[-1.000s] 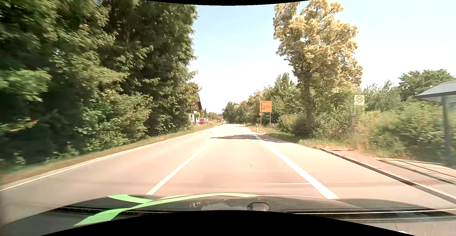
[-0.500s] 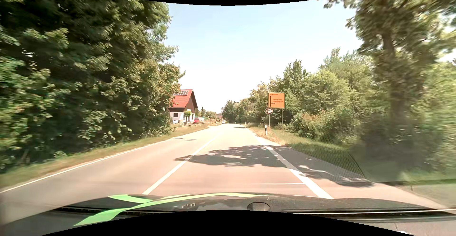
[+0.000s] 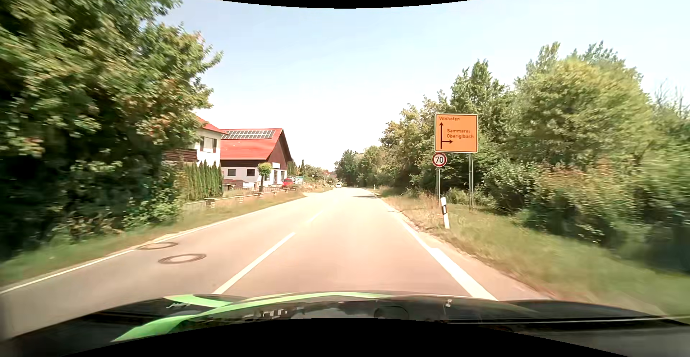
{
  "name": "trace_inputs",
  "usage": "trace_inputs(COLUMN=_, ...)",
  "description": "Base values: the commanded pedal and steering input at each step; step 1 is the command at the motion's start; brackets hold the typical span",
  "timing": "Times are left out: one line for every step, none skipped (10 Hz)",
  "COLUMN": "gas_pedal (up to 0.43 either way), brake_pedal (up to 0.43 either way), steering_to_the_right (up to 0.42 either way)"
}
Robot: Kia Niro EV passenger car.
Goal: Follow the waypoints while adhering to traffic rules and regulations
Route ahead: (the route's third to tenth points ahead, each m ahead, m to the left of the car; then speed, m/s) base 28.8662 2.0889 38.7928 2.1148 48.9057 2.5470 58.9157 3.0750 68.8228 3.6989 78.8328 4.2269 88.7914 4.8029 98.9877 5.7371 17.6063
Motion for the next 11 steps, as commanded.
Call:
trace_inputs(gas_pedal=0.059, brake_pedal=0.000, steering_to_the_right=-0.004)
trace_inputs(gas_pedal=0.067, brake_pedal=0.000, steering_to_the_right=-0.004)
trace_inputs(gas_pedal=0.067, brake_pedal=0.000, steering_to_the_right=-0.004)
trace_inputs(gas_pedal=0.067, brake_pedal=0.000, steering_to_the_right=-0.002)
trace_inputs(gas_pedal=0.079, brake_pedal=0.000, steering_to_the_right=-0.002)
trace_inputs(gas_pedal=0.110, brake_pedal=0.000, steering_to_the_right=-0.002)
trace_inputs(gas_pedal=0.118, brake_pedal=0.000, steering_to_the_right=-0.002)
trace_inputs(gas_pedal=0.118, brake_pedal=0.000, steering_to_the_right=-0.003)
trace_inputs(gas_pedal=0.130, brake_pedal=0.000, steering_to_the_right=-0.004)
trace_inputs(gas_pedal=0.138, brake_pedal=0.000, steering_to_the_right=-0.004)
trace_inputs(gas_pedal=0.138, brake_pedal=0.000, steering_to_the_right=-0.004)
